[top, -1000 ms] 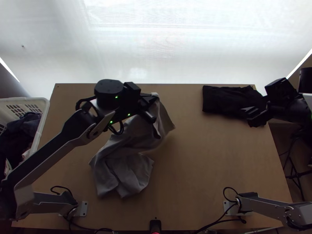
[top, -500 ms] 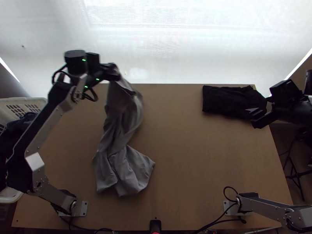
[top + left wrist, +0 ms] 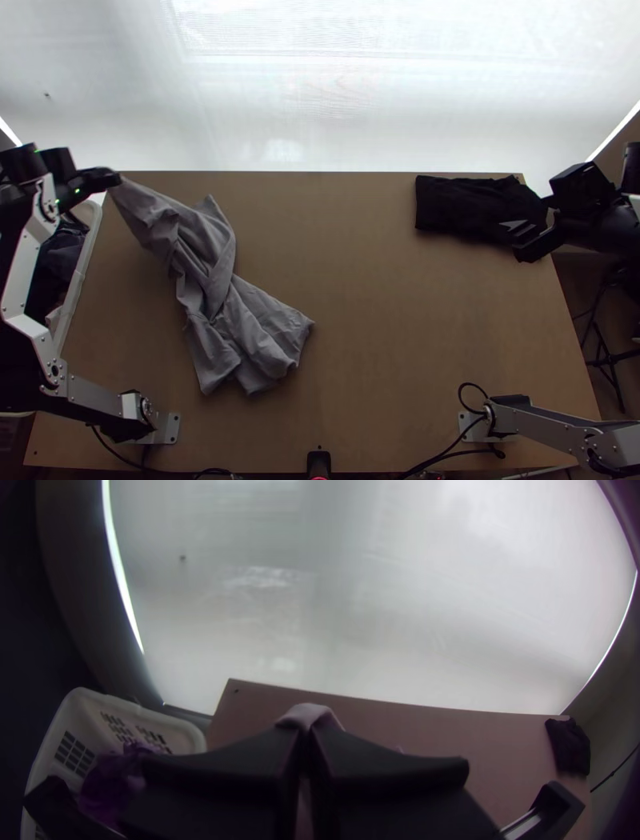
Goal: Fold the t-shirt
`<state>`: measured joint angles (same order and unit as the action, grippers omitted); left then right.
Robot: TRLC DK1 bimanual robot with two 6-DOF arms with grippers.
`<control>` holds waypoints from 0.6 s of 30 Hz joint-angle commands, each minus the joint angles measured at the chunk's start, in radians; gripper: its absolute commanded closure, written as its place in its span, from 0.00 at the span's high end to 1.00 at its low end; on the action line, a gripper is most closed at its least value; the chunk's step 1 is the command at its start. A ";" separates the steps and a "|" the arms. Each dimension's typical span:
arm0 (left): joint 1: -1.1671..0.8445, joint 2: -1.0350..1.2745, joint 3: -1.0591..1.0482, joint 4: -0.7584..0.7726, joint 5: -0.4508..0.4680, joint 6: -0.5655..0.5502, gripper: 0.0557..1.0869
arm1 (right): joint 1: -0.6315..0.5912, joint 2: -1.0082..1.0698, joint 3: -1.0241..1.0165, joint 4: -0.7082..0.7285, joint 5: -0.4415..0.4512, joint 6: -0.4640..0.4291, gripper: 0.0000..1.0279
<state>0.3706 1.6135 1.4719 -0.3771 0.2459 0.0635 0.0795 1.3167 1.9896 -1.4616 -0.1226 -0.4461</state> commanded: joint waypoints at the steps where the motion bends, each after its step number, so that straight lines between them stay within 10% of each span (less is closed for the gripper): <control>1: 0.136 -0.073 -0.094 -0.129 0.026 0.098 0.75 | 0.031 -0.005 -0.006 0.029 -0.015 -0.002 0.96; 3: 0.110 -0.109 -0.101 -0.195 0.026 0.125 0.96 | 0.088 -0.043 -0.040 0.078 -0.014 -0.028 0.96; 11: -0.009 -0.386 -0.240 -0.263 0.046 0.206 0.96 | 0.470 -0.068 -0.305 0.224 -0.014 0.041 0.96; 18: -0.055 -0.601 -0.332 -0.304 0.046 0.275 0.95 | 0.813 -0.001 -0.609 0.371 0.008 -0.100 0.96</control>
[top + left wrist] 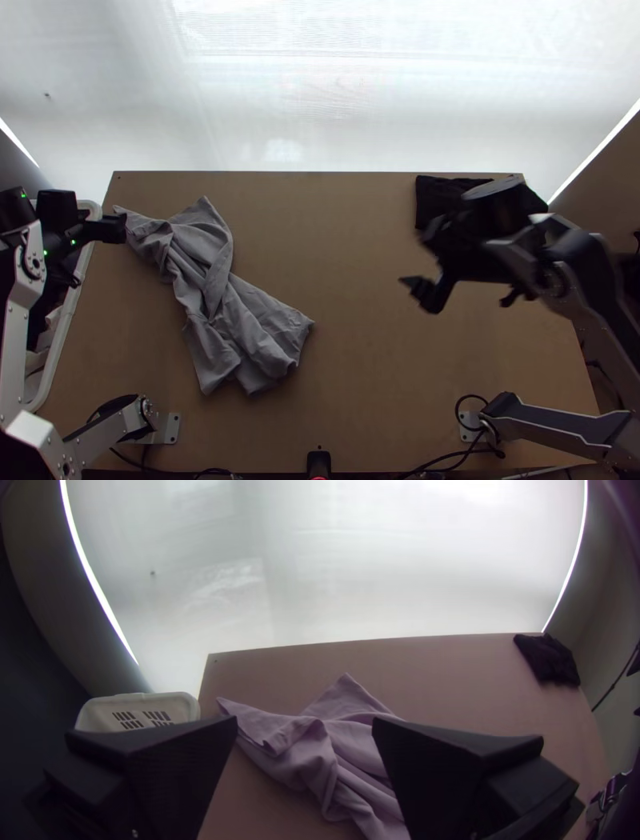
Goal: Fold the t-shirt
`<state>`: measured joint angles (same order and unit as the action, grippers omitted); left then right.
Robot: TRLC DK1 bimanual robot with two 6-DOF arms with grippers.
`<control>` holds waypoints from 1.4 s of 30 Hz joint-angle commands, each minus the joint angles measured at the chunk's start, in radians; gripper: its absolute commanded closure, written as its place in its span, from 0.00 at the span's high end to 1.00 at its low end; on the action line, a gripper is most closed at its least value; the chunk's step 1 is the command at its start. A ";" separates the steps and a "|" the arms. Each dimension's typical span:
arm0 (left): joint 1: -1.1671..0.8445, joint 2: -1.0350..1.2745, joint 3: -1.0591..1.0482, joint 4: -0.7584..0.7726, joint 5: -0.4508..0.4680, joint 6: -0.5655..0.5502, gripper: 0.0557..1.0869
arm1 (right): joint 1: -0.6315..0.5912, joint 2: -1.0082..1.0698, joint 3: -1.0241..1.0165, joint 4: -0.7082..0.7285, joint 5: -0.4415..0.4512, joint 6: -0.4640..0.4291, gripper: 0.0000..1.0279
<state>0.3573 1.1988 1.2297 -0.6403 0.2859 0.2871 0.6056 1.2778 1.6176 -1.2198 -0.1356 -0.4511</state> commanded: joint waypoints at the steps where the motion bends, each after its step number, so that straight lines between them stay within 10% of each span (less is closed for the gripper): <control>1: -0.043 -0.197 -0.099 -0.044 0.006 0.055 0.95 | 0.316 0.041 -0.271 0.178 0.021 -0.127 0.96; 21: -0.023 -0.222 -0.127 -0.071 -0.022 0.153 0.95 | 0.677 0.387 -0.354 0.697 0.103 -0.302 0.96; 42: 0.000 -0.177 -0.125 -0.024 -0.040 0.167 0.95 | 0.769 0.506 -0.300 0.660 -0.002 -0.225 0.96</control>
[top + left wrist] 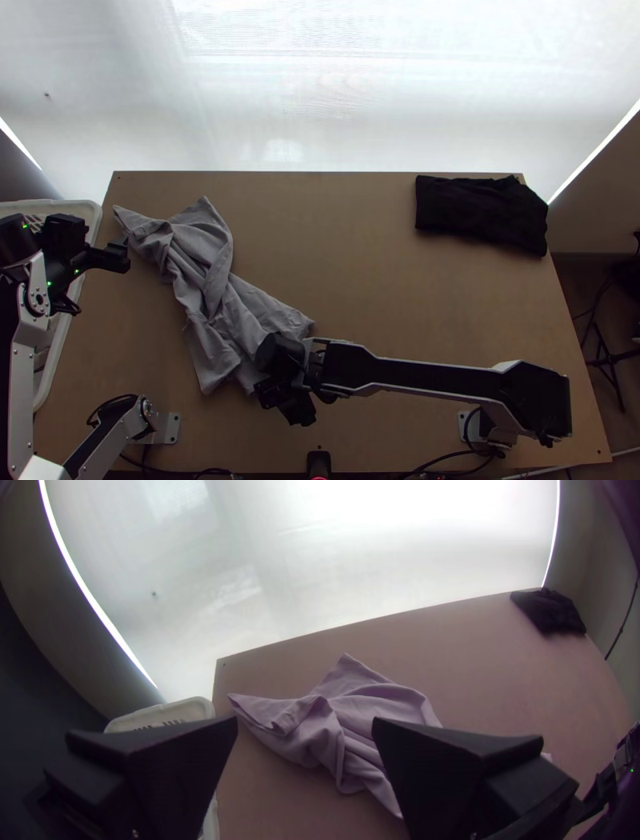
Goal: Fold the t-shirt
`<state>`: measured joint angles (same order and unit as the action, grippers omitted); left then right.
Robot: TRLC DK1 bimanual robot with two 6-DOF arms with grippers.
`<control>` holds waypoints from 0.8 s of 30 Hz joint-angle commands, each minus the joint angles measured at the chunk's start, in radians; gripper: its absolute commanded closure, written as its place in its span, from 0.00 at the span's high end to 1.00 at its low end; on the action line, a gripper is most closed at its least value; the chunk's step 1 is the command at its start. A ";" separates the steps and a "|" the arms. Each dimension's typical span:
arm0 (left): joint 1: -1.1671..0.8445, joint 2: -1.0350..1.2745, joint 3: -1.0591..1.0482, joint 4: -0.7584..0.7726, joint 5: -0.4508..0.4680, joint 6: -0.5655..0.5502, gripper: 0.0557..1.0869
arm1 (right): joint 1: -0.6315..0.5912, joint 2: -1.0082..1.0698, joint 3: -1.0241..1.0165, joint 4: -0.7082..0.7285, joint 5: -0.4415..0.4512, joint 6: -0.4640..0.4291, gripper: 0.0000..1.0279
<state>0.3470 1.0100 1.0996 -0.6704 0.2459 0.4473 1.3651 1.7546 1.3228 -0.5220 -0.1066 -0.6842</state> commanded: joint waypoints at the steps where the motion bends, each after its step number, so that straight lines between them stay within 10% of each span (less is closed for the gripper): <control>1: 0.014 0.013 0.005 0.006 0.000 0.007 0.95 | 0.003 0.036 -0.011 -0.038 -0.031 0.008 0.96; 24: 0.087 -0.008 0.020 -0.014 0.000 0.070 0.95 | -0.176 0.174 0.030 0.057 -0.030 0.009 0.90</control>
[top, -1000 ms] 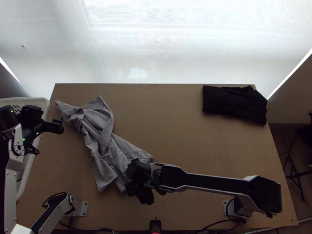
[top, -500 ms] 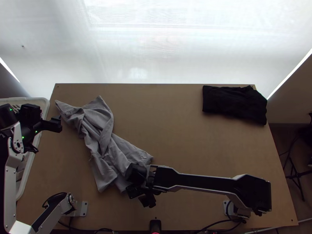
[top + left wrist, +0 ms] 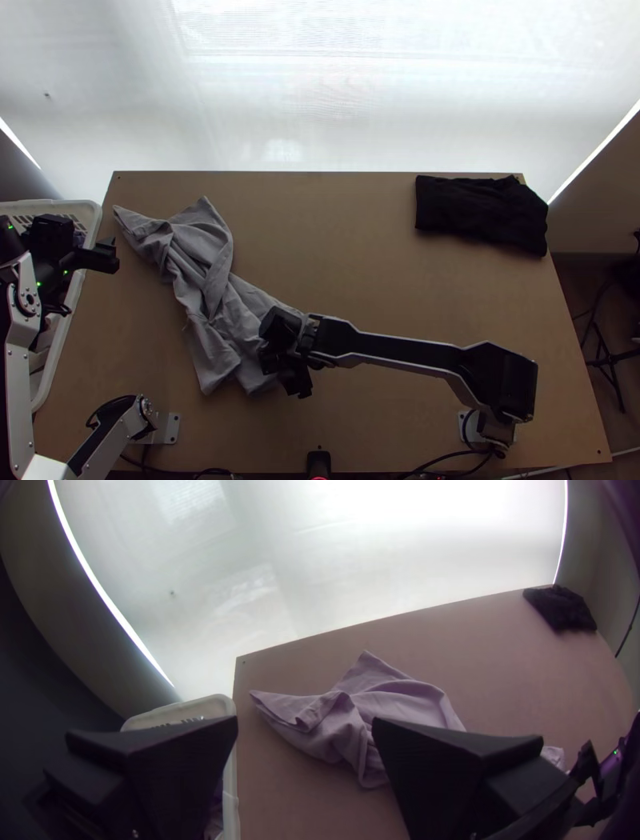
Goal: Fold the t-shirt
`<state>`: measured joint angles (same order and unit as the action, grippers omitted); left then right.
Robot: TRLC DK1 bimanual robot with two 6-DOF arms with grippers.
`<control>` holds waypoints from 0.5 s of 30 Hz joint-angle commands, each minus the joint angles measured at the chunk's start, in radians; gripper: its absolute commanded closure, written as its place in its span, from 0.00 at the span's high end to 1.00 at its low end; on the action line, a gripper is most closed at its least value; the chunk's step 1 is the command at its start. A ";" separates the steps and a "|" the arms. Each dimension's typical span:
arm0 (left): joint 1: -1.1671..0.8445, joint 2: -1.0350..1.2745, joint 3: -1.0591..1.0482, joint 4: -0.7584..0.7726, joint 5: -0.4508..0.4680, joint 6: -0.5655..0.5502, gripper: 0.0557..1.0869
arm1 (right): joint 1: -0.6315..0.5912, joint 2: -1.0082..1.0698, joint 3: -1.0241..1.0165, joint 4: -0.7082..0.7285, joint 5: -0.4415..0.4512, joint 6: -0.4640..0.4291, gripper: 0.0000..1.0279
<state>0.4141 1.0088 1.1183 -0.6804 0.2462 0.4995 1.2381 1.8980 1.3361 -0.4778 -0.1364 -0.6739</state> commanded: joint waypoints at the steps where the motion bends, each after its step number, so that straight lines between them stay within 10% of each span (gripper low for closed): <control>1: 0.023 -0.007 0.003 -0.004 -0.001 0.024 0.95 | -0.051 0.030 0.017 0.013 0.000 -0.001 0.88; 10: 0.037 -0.004 0.023 -0.004 0.002 0.050 0.95 | -0.052 0.036 0.006 0.010 0.000 0.016 0.79; 15: 0.045 -0.001 0.029 -0.002 0.002 0.062 0.95 | -0.069 0.041 0.020 -0.013 -0.035 0.069 0.26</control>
<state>0.4484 1.0050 1.1374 -0.6842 0.2470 0.5457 1.1873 1.9320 1.3430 -0.4686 -0.1390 -0.6548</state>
